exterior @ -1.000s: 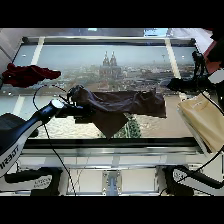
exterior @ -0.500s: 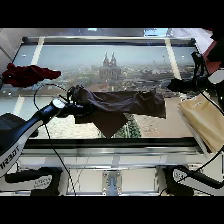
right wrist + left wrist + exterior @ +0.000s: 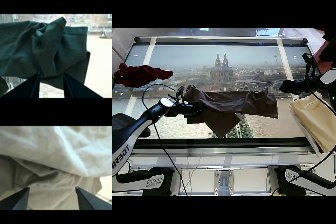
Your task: Fold the shirts.
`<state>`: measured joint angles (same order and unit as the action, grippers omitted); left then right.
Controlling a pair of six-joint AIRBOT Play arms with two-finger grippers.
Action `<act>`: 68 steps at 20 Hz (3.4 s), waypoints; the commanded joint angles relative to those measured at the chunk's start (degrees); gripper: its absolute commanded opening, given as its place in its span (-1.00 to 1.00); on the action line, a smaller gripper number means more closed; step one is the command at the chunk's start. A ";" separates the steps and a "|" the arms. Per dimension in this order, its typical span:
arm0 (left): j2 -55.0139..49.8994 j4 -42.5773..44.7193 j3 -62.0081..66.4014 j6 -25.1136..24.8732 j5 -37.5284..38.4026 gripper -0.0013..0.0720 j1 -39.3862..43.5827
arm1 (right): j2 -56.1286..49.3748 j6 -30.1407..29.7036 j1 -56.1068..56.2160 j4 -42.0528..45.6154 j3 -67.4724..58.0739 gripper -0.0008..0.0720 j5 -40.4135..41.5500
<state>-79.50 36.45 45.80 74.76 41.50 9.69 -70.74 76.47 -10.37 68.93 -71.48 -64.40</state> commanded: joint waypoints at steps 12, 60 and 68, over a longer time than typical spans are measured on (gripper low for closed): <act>-1.84 1.90 0.13 -0.15 0.26 0.79 -2.32 | 0.04 0.20 0.02 -0.61 0.00 -0.01 -0.26; -2.80 -4.31 0.15 -2.80 -1.53 -0.92 -1.64 | -4.07 13.73 -10.47 -21.75 32.92 0.24 20.76; -2.80 -4.33 0.22 -2.82 -1.60 -0.93 -1.64 | -5.66 9.42 -10.47 -25.33 32.57 -0.89 20.98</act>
<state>-82.28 32.14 45.91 71.96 39.97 8.05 -76.18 89.21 -20.84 46.68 -38.61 -43.97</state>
